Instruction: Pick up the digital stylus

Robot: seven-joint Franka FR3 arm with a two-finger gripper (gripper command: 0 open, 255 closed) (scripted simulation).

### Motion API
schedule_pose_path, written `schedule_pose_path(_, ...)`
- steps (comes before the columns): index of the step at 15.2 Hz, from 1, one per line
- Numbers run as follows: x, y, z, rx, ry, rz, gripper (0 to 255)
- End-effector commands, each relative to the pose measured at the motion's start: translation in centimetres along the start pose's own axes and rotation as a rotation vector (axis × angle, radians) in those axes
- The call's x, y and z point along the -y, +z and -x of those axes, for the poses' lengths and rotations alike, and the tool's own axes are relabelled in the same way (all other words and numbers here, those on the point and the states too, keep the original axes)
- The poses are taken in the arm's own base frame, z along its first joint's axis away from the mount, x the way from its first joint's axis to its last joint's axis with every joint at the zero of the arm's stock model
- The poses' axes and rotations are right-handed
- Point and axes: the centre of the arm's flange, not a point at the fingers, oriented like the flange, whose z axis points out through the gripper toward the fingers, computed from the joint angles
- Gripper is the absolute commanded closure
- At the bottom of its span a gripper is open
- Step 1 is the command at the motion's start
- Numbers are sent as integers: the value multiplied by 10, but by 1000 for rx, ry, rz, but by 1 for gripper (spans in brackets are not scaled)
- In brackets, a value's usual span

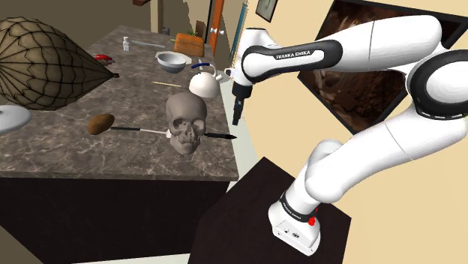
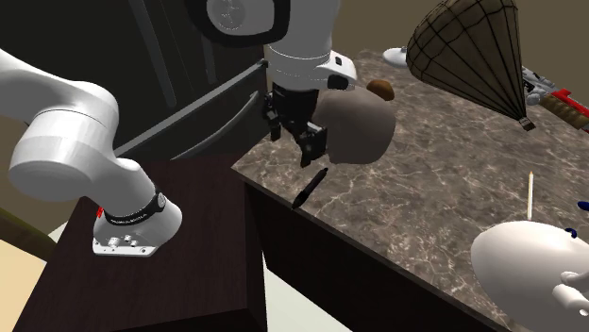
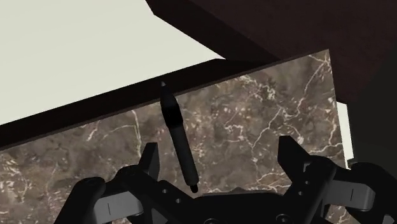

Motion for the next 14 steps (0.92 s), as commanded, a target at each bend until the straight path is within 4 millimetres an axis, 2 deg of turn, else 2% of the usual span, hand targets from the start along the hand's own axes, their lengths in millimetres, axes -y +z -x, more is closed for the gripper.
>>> schedule_pose_path(1, -12, 25, -11, -2, -58, -6, 0)
schedule_pose_path(7, -36, 87, -51, -6, -219, -27, 0)
schedule_pose_path(14, -38, 124, -53, -6, -219, -27, 0)
